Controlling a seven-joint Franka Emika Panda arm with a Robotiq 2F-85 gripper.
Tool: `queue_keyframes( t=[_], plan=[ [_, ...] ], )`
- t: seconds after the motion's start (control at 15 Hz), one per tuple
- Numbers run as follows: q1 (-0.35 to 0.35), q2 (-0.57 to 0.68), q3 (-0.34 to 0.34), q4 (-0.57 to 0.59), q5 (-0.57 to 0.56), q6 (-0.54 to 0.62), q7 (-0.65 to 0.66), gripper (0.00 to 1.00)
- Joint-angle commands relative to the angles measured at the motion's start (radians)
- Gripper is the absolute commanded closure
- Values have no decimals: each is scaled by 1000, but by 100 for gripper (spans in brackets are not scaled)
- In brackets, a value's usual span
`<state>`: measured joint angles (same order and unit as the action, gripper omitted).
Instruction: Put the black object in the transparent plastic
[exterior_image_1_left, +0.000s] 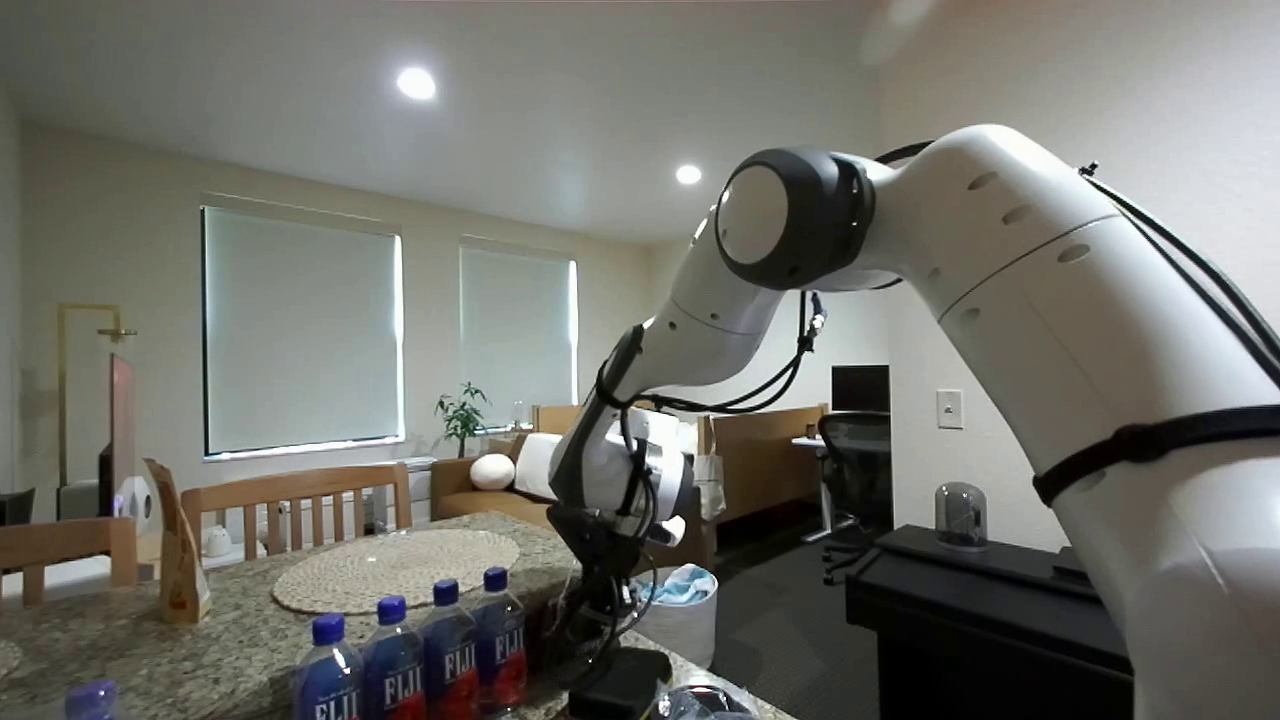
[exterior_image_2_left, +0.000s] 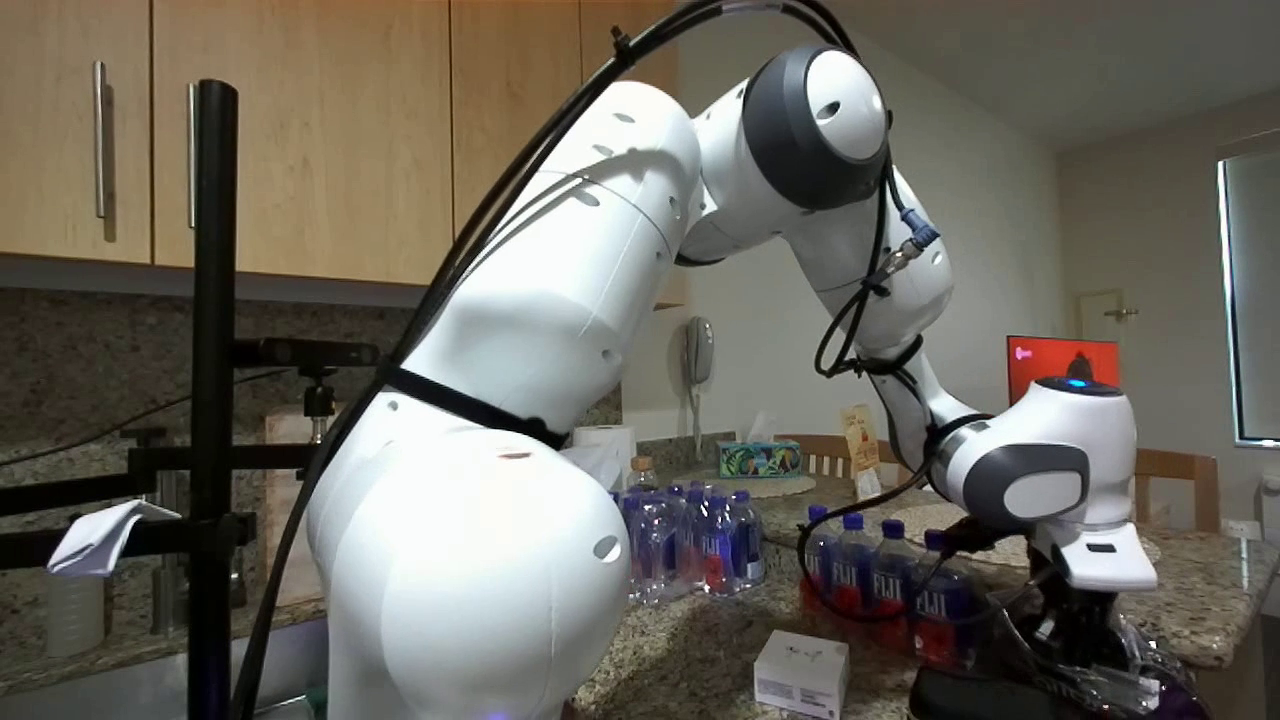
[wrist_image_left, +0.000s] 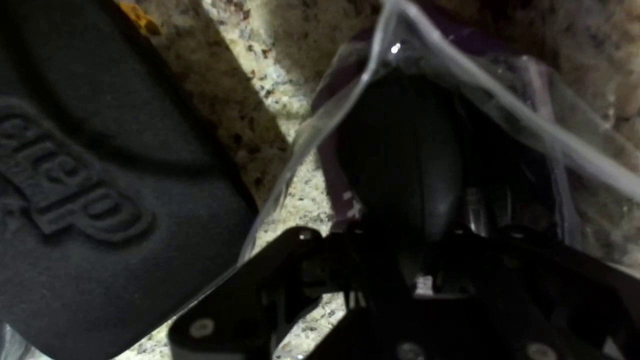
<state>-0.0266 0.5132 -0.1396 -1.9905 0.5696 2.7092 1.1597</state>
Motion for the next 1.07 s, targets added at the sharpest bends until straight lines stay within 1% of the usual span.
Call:
queue_keyframes(
  t=[0.0,0.27,0.47,0.6,0.93,1.0],
  plan=[
    [36,-88,12,-80,-32,86,46,92],
    [68,-145,25,-113,-42,124,58,92],
    [91,-159,22,-111,-70,128,94,93],
    [84,-155,31,-96,-78,109,104,93],
    [39,-140,53,-64,-55,38,93,93],
    [33,-140,54,-62,-53,25,91,63]
  ],
)
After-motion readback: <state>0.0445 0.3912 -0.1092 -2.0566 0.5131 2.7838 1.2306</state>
